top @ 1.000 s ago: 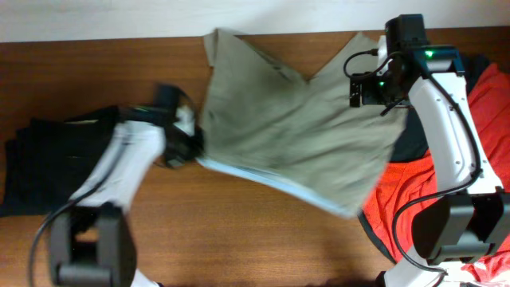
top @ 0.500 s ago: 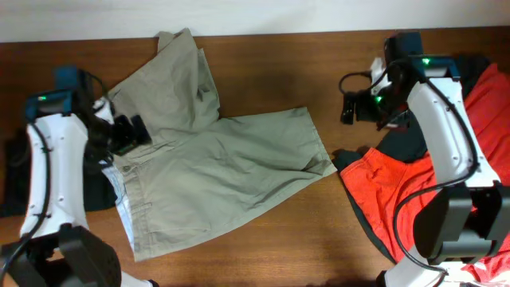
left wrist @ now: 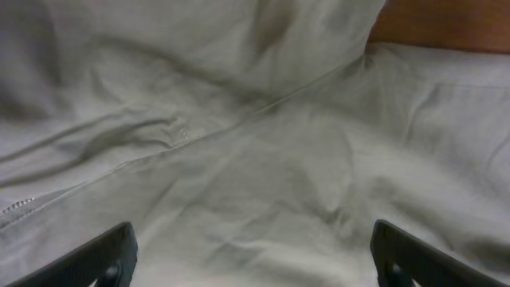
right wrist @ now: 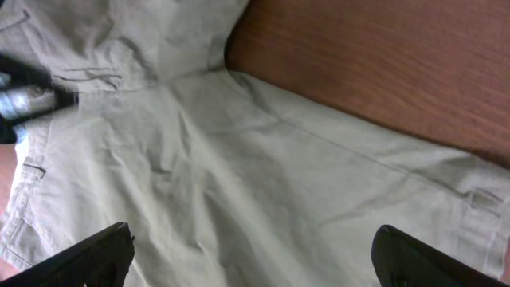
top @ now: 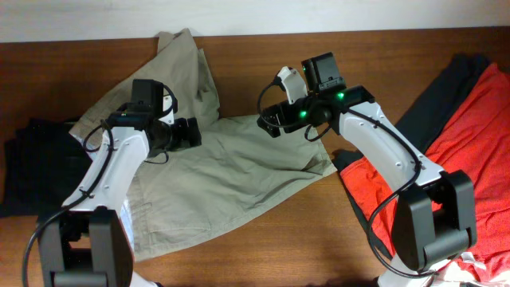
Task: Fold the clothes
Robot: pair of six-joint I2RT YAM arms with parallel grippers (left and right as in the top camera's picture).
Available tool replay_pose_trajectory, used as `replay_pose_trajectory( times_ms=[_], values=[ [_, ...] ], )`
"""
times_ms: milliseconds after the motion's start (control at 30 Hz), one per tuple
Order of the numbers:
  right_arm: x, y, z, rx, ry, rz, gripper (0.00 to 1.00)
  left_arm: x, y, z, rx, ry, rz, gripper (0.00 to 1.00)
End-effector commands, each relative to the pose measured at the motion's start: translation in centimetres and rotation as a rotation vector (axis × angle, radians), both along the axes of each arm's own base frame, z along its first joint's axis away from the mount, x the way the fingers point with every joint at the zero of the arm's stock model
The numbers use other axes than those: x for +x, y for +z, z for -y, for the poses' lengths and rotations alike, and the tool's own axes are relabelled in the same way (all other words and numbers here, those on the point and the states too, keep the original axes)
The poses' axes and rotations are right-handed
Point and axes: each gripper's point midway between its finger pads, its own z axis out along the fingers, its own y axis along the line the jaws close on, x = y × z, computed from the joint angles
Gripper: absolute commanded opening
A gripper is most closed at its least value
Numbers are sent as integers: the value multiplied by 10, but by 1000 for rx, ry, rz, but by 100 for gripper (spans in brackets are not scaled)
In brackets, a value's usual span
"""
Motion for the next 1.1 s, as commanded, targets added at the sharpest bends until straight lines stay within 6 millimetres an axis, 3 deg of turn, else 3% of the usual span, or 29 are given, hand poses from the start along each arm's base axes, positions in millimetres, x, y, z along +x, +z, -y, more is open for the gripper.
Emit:
replay_pose_trajectory(
  times_ms=[0, 33, 67, 167, 300, 367, 400, 467, 500, 567, 700, 767, 800, 867, 900, 967, 1000, 1067],
  values=[
    [4, -8, 31, -132, -105, -13, 99, 60, 31, 12, -8, -27, 281, 83],
    [3, -16, 52, -202, -170, -49, 99, 75, 34, 24, -18, -51, 344, 80],
    [0, -21, 69, -242, -210, -78, 100, 77, 25, 43, -31, -89, 343, 77],
    [-1, -21, 112, -259, -304, -139, 100, 63, -28, 92, -35, -196, 232, 72],
    [-10, -13, 147, -265, -379, -184, 100, 41, -83, 149, -56, -282, 139, 72],
    [-18, -10, 165, -270, -418, -218, 100, 9, -102, 175, -160, -298, -1, 72],
    [-21, -10, 176, -270, -443, -236, 100, -22, -99, 200, -309, -330, -130, 71],
    [-24, -10, 189, -269, -474, -254, 99, -61, -91, 218, -447, -365, -291, 60],
    [-25, -10, 203, -268, -507, -268, 99, -100, -90, 218, -471, -356, -468, 57],
    [-25, -10, 208, -269, -513, -267, 99, -145, -89, 203, -417, -316, -675, 57],
    [-24, -10, 208, -268, -514, -262, 98, -198, -77, 173, -322, -403, -877, 57],
    [-21, -8, 204, -254, -496, -248, 99, -191, -78, 168, -282, -475, -828, 58],
    [-20, -5, 192, -203, -432, -235, 99, -173, -69, 172, -278, -520, -758, 59],
    [-19, 1, 175, -110, -367, -226, 99, -113, -34, 161, -129, -533, -552, 59],
    [-18, 6, 159, -51, -310, -216, 99, -77, -6, 144, 2, -512, -414, 59],
    [-18, 3, 134, -47, -248, -211, 99, -32, 44, 112, 145, -435, -220, 64],
    [-19, -2, 117, -52, -205, -212, 99, -17, 62, 96, 174, -389, -159, 68],
    [-14, -20, 77, -46, -150, -217, 99, -4, 78, 60, 179, -288, -125, 72]
  ],
)
